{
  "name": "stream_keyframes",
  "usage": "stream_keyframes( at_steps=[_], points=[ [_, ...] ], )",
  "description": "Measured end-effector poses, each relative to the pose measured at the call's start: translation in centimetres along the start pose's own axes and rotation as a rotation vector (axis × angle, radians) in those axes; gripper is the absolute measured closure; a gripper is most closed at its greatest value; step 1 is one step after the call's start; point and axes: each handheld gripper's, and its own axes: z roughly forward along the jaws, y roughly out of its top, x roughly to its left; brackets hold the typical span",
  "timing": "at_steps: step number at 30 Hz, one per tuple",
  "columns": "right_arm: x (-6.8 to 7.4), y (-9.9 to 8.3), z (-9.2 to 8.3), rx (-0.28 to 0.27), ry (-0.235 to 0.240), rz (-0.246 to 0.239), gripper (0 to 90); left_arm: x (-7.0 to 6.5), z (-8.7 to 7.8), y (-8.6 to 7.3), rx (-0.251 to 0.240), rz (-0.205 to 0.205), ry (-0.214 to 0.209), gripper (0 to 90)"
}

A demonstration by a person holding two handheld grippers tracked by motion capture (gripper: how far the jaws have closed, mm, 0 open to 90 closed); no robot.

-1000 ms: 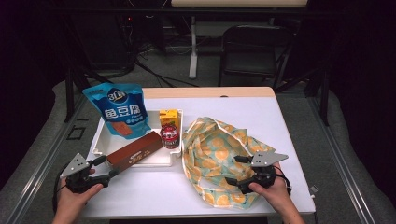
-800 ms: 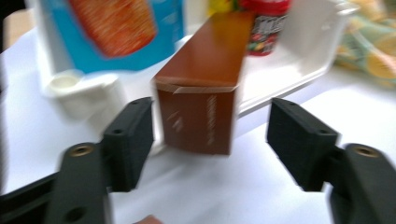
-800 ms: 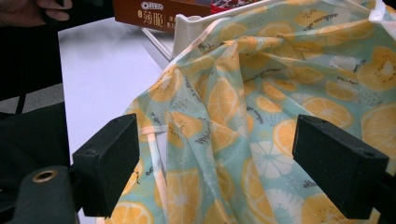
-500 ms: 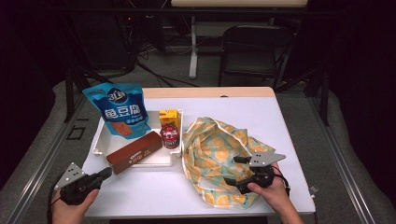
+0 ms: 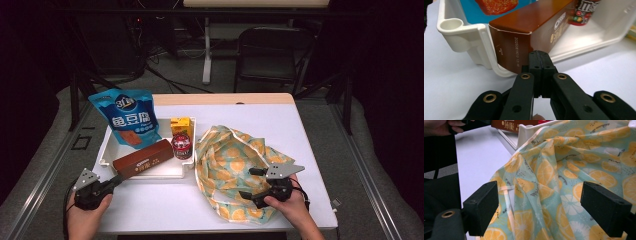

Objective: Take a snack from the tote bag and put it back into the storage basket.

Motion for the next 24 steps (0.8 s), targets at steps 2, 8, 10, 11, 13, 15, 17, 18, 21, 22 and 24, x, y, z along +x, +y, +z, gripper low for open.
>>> stream_keyframes(
  at_steps=[2, 8, 10, 11, 13, 15, 17, 18, 21, 22, 24],
  points=[
    [0.0, 0.0, 0.0, 0.002, 0.0, -0.001, 14.9, 0.2, 0.5, 0.1, 0.006, -0.012, 0.018, 90.0],
    [0.0, -0.1, 0.0, 0.005, -0.004, 0.003, 14.9, 1.0, 1.8, 0.0, 0.033, -0.054, 0.07, 90.0],
    [0.0, -0.1, 0.0, 0.007, -0.005, 0.002, 14.9, 1.1, 2.0, 0.0, 0.037, -0.059, 0.085, 89.5],
    [0.1, -0.1, 0.1, 0.006, -0.005, 0.003, 14.9, 1.1, 2.0, 0.0, 0.037, -0.059, 0.085, 89.4],
    [0.1, -0.1, 0.1, 0.009, -0.001, 0.0, 14.9, 0.9, 2.6, 0.2, 0.04, -0.068, 0.089, 89.1],
    [0.1, -0.1, 0.2, 0.007, -0.004, 0.0, 14.9, 0.6, 3.0, 0.4, 0.032, -0.069, 0.093, 88.6],
    [0.1, -0.1, 0.2, 0.008, -0.003, 0.0, 14.9, 0.3, 3.3, 0.7, 0.028, -0.067, 0.1, 88.0],
    [0.1, -0.1, 0.2, 0.008, -0.003, 0.0, 14.9, 0.3, 3.3, 0.7, 0.028, -0.067, 0.1, 88.0],
    [0.2, -0.1, 0.2, 0.008, -0.004, 0.003, 14.9, -0.2, 4.2, 1.2, 0.034, -0.088, 0.12, 88.0],
    [0.2, -0.1, 0.2, 0.007, -0.004, 0.003, 14.9, -0.2, 4.4, 1.3, 0.032, -0.094, 0.116, 88.0],
    [0.2, -0.2, 0.1, 0.006, -0.004, 0.004, 14.9, -0.2, 4.7, 1.5, 0.04, -0.091, 0.127, 88.0]
  ],
)
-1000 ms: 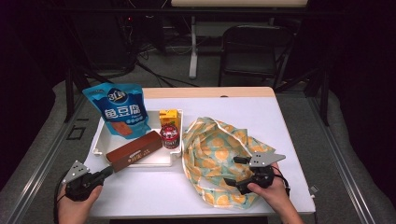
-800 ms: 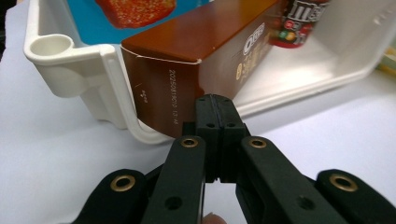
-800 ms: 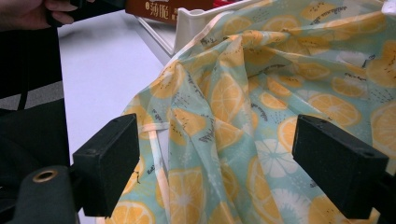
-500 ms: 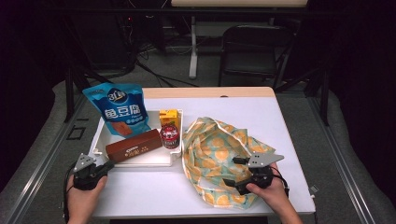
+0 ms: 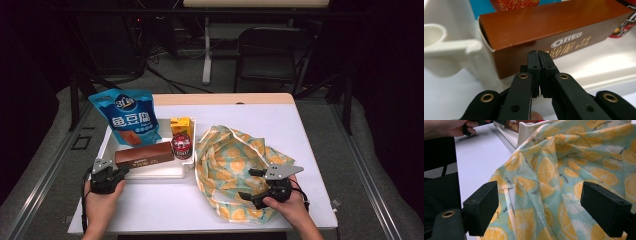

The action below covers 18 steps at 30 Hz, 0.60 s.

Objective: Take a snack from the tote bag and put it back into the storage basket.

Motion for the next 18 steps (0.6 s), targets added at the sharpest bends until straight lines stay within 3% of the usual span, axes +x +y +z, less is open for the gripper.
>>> stream_keyframes(
  at_steps=[4, 18],
  points=[
    [0.0, -0.1, -0.1, 0.001, -0.001, 0.001, 14.9, -0.3, 0.7, 0.5, 0.004, -0.001, 0.002, 88.4],
    [0.0, -0.3, -0.4, -0.002, -0.011, 0.009, 14.9, -1.5, 2.0, 1.3, 0.0, 0.005, -0.069, 86.4]
  ],
)
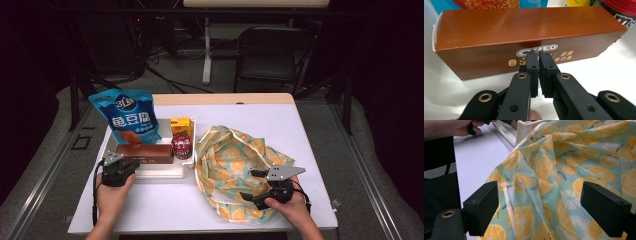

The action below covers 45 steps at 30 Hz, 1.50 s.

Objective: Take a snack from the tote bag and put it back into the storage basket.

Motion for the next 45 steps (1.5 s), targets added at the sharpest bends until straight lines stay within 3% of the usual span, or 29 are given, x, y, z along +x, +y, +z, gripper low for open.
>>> stream_keyframes(
  at_steps=[3, 8, 10, 15, 20, 25, 28, 33, 35, 37, 38, 39, 41, 45],
  points=[
    [0.0, 0.0, 0.0, 0.006, 0.0, -0.005, 14.9, 0.0, 0.1, 0.1, 0.002, 0.007, 0.002, 86.5],
    [0.0, -0.1, -0.2, 0.003, -0.009, 0.0, 14.9, -0.5, 0.3, 0.2, 0.003, 0.028, -0.036, 86.6],
    [0.0, -0.1, -0.3, 0.0, -0.02, 0.005, 14.9, -1.0, 0.5, 0.3, -0.01, 0.046, -0.07, 86.2],
    [0.1, -0.2, -0.2, 0.001, -0.028, 0.009, 14.9, -1.3, 0.9, 0.7, -0.016, 0.038, -0.094, 86.2],
    [0.0, -0.3, -0.3, -0.001, -0.03, 0.012, 14.9, -1.5, 1.1, 0.7, -0.023, 0.051, -0.096, 85.6],
    [0.0, -0.4, -0.7, -0.006, -0.036, 0.016, 14.9, -0.9, 0.8, 0.5, -0.007, 0.04, -0.076, 84.0],
    [0.0, -0.4, -0.8, -0.007, -0.041, 0.016, 14.9, -0.9, 0.5, 0.4, -0.025, 0.042, -0.082, 81.3],
    [-0.2, -0.4, -1.1, -0.014, -0.053, 0.021, 14.9, -1.1, -1.1, 0.4, -0.092, 0.083, -0.145, 70.2],
    [-0.2, -0.5, -1.2, -0.015, -0.055, 0.022, 14.9, -1.3, -1.7, 0.3, -0.106, 0.117, -0.173, 62.7],
    [-0.3, -0.5, -1.3, -0.016, -0.059, 0.023, 14.9, -1.4, -2.4, 0.4, -0.117, 0.145, -0.214, 53.5],
    [-0.3, -0.5, -1.3, -0.016, -0.059, 0.023, 14.9, -1.4, -2.4, 0.4, -0.117, 0.145, -0.214, 49.9],
    [-0.3, -0.5, -1.3, -0.018, -0.059, 0.026, 14.8, -1.5, -2.8, 0.4, -0.122, 0.149, -0.238, 49.9],
    [-0.3, -0.5, -1.3, -0.02, -0.065, 0.027, 14.9, -1.7, -3.4, 0.5, -0.133, 0.162, -0.277, 40.2],
    [-0.4, -0.5, -1.5, -0.023, -0.07, 0.029, 14.8, -2.2, -4.2, 0.8, -0.127, 0.204, -0.296, 22.7]
  ],
)
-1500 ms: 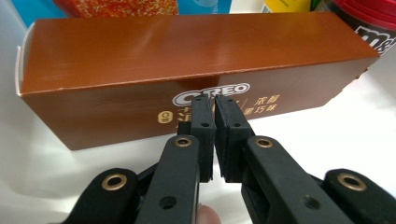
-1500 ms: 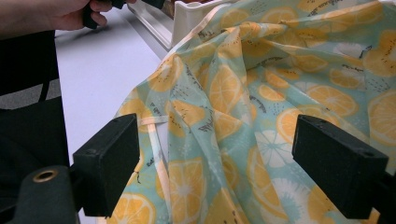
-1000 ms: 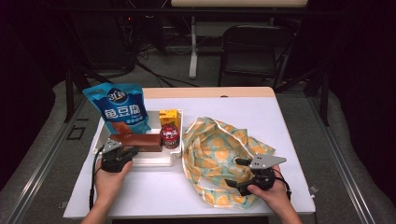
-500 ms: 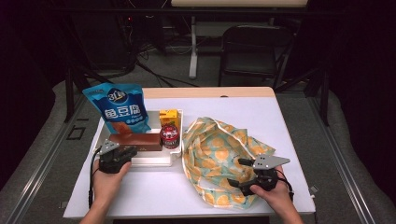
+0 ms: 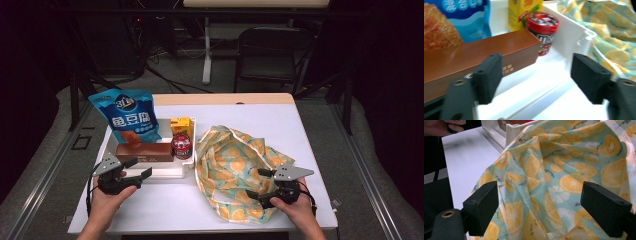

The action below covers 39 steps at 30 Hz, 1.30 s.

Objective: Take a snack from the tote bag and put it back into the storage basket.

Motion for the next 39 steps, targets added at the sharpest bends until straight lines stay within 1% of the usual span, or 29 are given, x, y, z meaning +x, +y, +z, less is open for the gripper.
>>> stream_keyframes(
  at_steps=[2, 3, 5, 6, 7, 8, 9, 10, 11, 12, 13, 15, 17, 20, 21, 23, 24, 25, 26, 27, 28, 29, 31, 32, 33, 35, 37, 38, 39],
  points=[
    [-0.1, 0.0, -0.1, -0.001, -0.006, 0.004, 14.8, -0.4, -0.1, 0.1, -0.003, 0.025, -0.007, 14.9],
    [-0.1, -0.1, -0.1, -0.004, -0.006, 0.005, 14.8, -0.6, -0.2, 0.2, 0.002, 0.036, -0.022, 13.6],
    [-0.2, -0.1, -0.3, -0.005, -0.012, 0.008, 14.8, -0.8, -0.4, 0.3, 0.005, 0.044, -0.035, 5.8],
    [-0.2, -0.2, -0.4, -0.006, -0.013, 0.01, 14.8, -0.9, -0.5, 0.3, 0.005, 0.046, -0.046, 3.5],
    [-0.2, -0.2, -0.4, -0.006, -0.017, 0.01, 14.8, -1.0, -0.6, 0.3, 0.001, 0.056, -0.065, 1.9],
    [-0.3, -0.2, -0.6, -0.007, -0.021, 0.012, 14.8, -1.1, -0.7, 0.2, -0.007, 0.06, -0.065, 0.1],
    [-0.3, -0.2, -0.6, -0.007, -0.021, 0.013, 14.7, -1.1, -0.9, 0.2, -0.005, 0.067, -0.076, 0.0],
    [-0.4, -0.3, -0.7, -0.01, -0.027, 0.014, 14.7, -1.2, -0.9, 0.1, -0.022, 0.066, -0.067, 0.0],
    [-0.4, -0.3, -0.8, -0.012, -0.029, 0.015, 14.6, -1.1, -1.1, 0.1, -0.026, 0.059, -0.083, 0.0],
    [-0.4, -0.3, -0.8, -0.012, -0.029, 0.015, 14.6, -1.1, -1.1, 0.1, -0.026, 0.059, -0.083, 0.0],
    [-0.4, -0.4, -0.9, -0.012, -0.033, 0.015, 14.6, -1.0, -1.4, 0.0, -0.019, 0.058, -0.097, 0.0],
    [-0.6, -0.6, -1.3, -0.018, -0.045, 0.025, 14.3, -0.8, -1.9, -0.2, -0.026, 0.045, -0.103, 0.0],
    [-0.7, -0.7, -1.6, -0.024, -0.055, 0.03, 13.4, -0.7, -2.4, -0.6, -0.026, 0.049, -0.106, 0.0],
    [-0.9, -0.7, -2.1, -0.03, -0.071, 0.036, 7.8, -0.4, -3.5, -1.1, -0.037, 0.063, -0.111, 0.0],
    [-0.9, -0.8, -2.2, -0.032, -0.079, 0.039, 4.9, -0.2, -3.8, -1.3, -0.046, 0.062, -0.11, 0.0],
    [-0.9, -0.7, -2.4, -0.031, -0.089, 0.041, 0.7, 0.1, -4.3, -1.6, -0.044, 0.054, -0.112, 0.0],
    [-1.0, -0.7, -2.5, -0.031, -0.108, 0.04, 0.0, 0.2, -4.5, -1.7, -0.046, 0.05, -0.11, 0.0],
    [-0.9, -0.7, -2.5, -0.034, -0.115, 0.042, 0.0, 0.4, -4.9, -1.8, -0.052, 0.04, -0.11, 0.0],
    [-0.9, -0.7, -2.6, -0.032, -0.131, 0.044, 0.0, 0.4, -4.9, -1.8, -0.052, 0.04, -0.11, 0.0],
    [-0.9, -0.7, -2.6, -0.032, -0.131, 0.044, 0.0, 0.5, -5.0, -1.8, -0.058, 0.037, -0.111, 0.0],
    [-1.0, -0.8, -2.7, -0.028, -0.152, 0.055, 0.0, 0.4, -5.0, -1.9, -0.073, 0.029, -0.096, 0.0],
    [-1.1, -0.8, -2.8, -0.031, -0.159, 0.06, 0.0, 0.3, -5.0, -1.8, -0.068, 0.029, -0.119, 0.0],
    [-1.2, -1.0, -3.2, -0.029, -0.17, 0.058, 0.0, 0.2, -5.0, -1.8, -0.061, 0.037, -0.122, 0.0],
    [-1.2, -1.0, -3.2, -0.029, -0.17, 0.058, 0.0, 0.0, -4.9, -1.9, -0.067, 0.041, -0.112, 0.0],
    [-1.4, -1.1, -3.5, -0.037, -0.186, 0.069, 0.0, 0.1, -4.8, -1.9, -0.05, 0.057, -0.128, 0.0],
    [-1.5, -1.2, -3.7, -0.04, -0.192, 0.072, 0.0, 0.1, -4.8, -1.9, -0.048, 0.057, -0.13, 0.0],
    [-2.0, -1.5, -4.3, -0.047, -0.209, 0.088, 0.0, 0.3, -4.8, -2.0, -0.047, 0.059, -0.137, 0.0],
    [-2.1, -1.6, -4.5, -0.047, -0.214, 0.089, 0.0, 0.4, -4.9, -2.1, -0.047, 0.065, -0.139, 0.0],
    [-2.2, -1.7, -4.8, -0.049, -0.221, 0.093, 0.0, 0.4, -5.0, -2.1, -0.056, 0.065, -0.127, 0.0]
  ],
)
